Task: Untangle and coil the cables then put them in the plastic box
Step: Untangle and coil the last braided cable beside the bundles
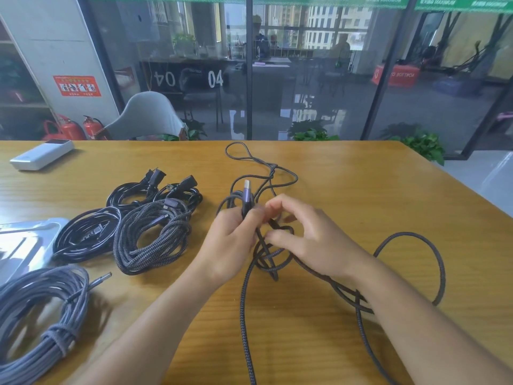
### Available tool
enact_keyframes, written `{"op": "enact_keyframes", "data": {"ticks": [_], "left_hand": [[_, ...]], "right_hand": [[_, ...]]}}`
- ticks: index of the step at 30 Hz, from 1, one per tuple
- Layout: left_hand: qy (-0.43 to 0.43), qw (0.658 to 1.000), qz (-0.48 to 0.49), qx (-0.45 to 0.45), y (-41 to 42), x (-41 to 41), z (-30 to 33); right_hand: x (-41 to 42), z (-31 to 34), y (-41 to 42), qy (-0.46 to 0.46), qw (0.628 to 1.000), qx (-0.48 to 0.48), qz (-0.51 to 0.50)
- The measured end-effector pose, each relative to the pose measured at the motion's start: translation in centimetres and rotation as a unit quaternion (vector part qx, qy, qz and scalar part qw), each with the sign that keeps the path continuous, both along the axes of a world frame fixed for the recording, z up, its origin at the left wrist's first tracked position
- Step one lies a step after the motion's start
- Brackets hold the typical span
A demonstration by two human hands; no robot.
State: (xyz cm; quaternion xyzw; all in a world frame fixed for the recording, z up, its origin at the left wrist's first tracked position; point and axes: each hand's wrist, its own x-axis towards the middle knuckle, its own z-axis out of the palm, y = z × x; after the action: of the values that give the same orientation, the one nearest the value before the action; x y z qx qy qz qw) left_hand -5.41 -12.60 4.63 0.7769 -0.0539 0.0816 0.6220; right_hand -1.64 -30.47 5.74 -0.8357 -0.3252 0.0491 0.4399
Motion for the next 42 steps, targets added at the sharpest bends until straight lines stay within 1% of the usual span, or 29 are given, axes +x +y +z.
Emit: {"op": "enact_keyframes", "data": {"ticks": [2,4,7,10,14,16,19,20,23,25,28,31,32,33,34,35,36,37,38,39,40,42], "left_hand": [[-0.011,0.999,0.034,-0.009,1.0,0.4,0.1],[-0.024,0.998,0.058,-0.008,1.8,0.6,0.0],[-0.040,0.996,0.085,0.008,2.3,0.8,-0.1],[-0.046,0.993,0.108,0.020,2.6,1.0,-0.1],[-0.053,0.989,0.133,0.034,2.7,1.1,-0.1],[-0.055,0.989,0.135,0.030,2.8,1.1,-0.1],[-0.052,0.991,0.125,0.017,2.9,1.3,-0.1],[-0.052,0.991,0.123,0.023,2.9,1.4,-0.2],[-0.055,0.991,0.120,0.033,2.6,1.4,-0.2],[-0.058,0.990,0.124,0.018,2.9,1.3,0.0],[-0.056,0.986,0.156,-0.021,4.0,1.1,0.6],[-0.052,0.983,0.173,-0.036,4.9,0.9,1.0],[-0.049,0.984,0.165,-0.038,4.9,0.9,1.0],[-0.046,0.987,0.152,-0.040,4.7,0.8,1.0],[-0.043,0.989,0.138,-0.042,4.5,0.7,1.0],[-0.040,0.991,0.125,-0.040,4.3,0.7,1.0],[-0.038,0.992,0.112,-0.034,4.1,0.6,1.0],[-0.034,0.994,0.100,-0.028,4.0,0.5,1.0],[-0.031,0.995,0.088,-0.024,3.9,0.5,0.9],[-0.029,0.996,0.076,-0.021,3.7,0.5,0.8],[-0.027,0.997,0.067,-0.020,3.6,0.5,0.8],[-0.024,0.998,0.056,-0.014,3.5,0.4,0.7]], "right_hand": [[0.6,0.2,-0.9,0.002,0.998,-0.060,0.019],[1.2,0.3,-1.7,0.005,0.994,-0.101,0.043],[1.7,0.5,-2.5,0.024,0.991,-0.119,0.049],[2.3,0.3,-3.1,0.012,0.993,-0.116,0.014],[3.0,-0.2,-3.2,-0.054,0.988,-0.133,-0.051],[3.4,-0.4,-3.2,-0.074,0.987,-0.111,-0.089],[3.9,-0.8,-3.3,-0.053,0.989,-0.019,-0.138],[4.0,-0.9,-3.2,-0.060,0.986,0.000,-0.153],[4.4,-1.2,-2.9,-0.140,0.959,0.033,-0.245],[5.1,-1.3,-3.5,-0.158,0.930,0.059,-0.326],[6.5,-1.6,-6.4,-0.113,0.902,0.064,-0.411],[7.1,-2.1,-8.7,-0.023,0.901,0.055,-0.430],[7.2,-2.2,-8.8,-0.006,0.900,0.051,-0.433],[7.2,-2.3,-8.6,-0.019,0.900,0.026,-0.435],[6.9,-2.1,-8.3,-0.064,0.898,-0.022,-0.435],[6.6,-2.0,-7.6,-0.132,0.892,-0.077,-0.425],[6.1,-1.8,-6.7,-0.208,0.890,-0.109,-0.392],[5.5,-1.5,-5.6,-0.274,0.893,-0.116,-0.338],[4.8,-1.1,-4.4,-0.314,0.903,-0.112,-0.271],[4.2,-0.9,-3.1,-0.326,0.917,-0.114,-0.198],[3.8,-1.0,-1.8,-0.315,0.931,-0.132,-0.132],[3.2,-1.6,-0.1,-0.259,0.947,-0.185,-0.042]]}}
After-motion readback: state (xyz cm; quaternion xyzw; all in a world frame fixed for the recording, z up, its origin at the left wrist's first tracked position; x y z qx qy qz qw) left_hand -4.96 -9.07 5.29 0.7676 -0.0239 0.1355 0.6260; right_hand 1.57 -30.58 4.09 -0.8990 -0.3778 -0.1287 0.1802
